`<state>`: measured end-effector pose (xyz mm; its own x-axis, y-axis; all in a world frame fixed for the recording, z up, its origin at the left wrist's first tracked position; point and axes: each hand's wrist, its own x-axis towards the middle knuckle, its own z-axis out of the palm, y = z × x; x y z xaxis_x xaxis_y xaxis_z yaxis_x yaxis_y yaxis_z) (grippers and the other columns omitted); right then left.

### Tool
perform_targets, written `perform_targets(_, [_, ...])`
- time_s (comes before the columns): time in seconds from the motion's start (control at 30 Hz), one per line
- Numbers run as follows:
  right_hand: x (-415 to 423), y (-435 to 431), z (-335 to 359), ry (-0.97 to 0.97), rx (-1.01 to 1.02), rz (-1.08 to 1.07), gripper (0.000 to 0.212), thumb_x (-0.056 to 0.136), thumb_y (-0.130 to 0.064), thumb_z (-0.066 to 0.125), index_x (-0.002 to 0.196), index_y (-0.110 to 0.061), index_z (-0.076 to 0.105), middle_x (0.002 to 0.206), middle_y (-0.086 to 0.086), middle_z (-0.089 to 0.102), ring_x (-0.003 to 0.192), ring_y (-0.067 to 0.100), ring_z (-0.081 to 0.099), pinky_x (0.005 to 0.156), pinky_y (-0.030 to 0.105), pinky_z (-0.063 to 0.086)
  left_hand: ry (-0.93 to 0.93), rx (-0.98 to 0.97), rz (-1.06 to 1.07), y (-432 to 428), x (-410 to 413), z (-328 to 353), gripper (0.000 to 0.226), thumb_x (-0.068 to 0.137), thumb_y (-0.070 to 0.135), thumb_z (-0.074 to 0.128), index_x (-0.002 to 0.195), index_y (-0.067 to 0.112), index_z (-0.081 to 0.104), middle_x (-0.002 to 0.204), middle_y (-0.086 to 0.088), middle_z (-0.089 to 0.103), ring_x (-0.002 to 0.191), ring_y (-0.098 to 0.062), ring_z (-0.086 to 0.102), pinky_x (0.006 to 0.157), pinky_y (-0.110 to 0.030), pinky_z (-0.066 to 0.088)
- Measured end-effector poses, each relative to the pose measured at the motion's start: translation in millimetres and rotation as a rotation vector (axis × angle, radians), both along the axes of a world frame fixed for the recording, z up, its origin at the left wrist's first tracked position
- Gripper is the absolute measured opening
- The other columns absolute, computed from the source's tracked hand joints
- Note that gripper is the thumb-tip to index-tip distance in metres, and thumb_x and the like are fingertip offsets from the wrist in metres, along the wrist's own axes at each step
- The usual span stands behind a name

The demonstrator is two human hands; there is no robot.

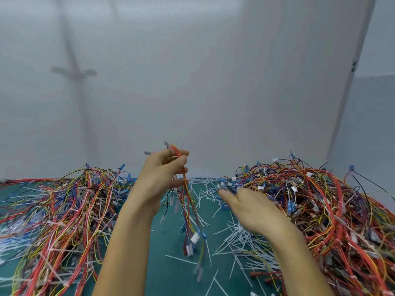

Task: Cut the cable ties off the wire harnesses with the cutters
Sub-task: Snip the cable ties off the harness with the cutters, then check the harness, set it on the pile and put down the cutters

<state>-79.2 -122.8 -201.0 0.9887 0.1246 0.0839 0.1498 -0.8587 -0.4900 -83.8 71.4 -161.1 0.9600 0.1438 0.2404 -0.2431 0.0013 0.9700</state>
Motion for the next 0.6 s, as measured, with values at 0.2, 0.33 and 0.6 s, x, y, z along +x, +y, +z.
perform_targets(0.2, [22.0, 5.8, -51.6, 0.207, -0.280, -0.192, 0.058, 0.103, -0.051, 0.030, 0.142, -0.008, 0.037, 0.146, 0.015, 0.045, 0.134, 0.035, 0.035, 0.105, 0.049, 0.032, -0.031, 0.136, -0.070, 0.8, -3.8, 2.4, 0.024, 0.099, 0.001, 0.049, 0.095, 0.016, 0.068, 0.088, 0.001, 0.066, 0.069, -0.006, 0.062, 0.061, -0.022, 0.054])
perform_targets(0.33, [27.6, 10.7, -75.6, 0.293, -0.350, -0.228, 0.059, 0.104, -0.046, 0.031, 0.148, -0.007, 0.025, 0.152, 0.018, 0.034, 0.138, 0.037, 0.028, 0.110, 0.054, 0.030, -0.060, 0.207, -0.077, 0.7, -5.2, 4.9, 0.029, 0.099, -0.002, 0.043, 0.092, 0.017, 0.064, 0.072, 0.009, 0.065, 0.068, -0.005, 0.057, 0.063, -0.022, 0.042])
perform_targets(0.6, [27.2, 24.0, -92.2, 0.090, -0.375, -0.237, 0.068, 0.100, -0.050, 0.043, 0.146, -0.004, 0.024, 0.145, 0.016, 0.035, 0.134, 0.033, 0.030, 0.105, 0.044, 0.035, -0.049, 0.115, -0.008, -1.4, 1.8, 7.4, 0.029, 0.088, 0.001, 0.038, 0.081, 0.016, 0.063, 0.053, 0.008, 0.049, 0.050, -0.006, 0.040, 0.055, -0.029, 0.027])
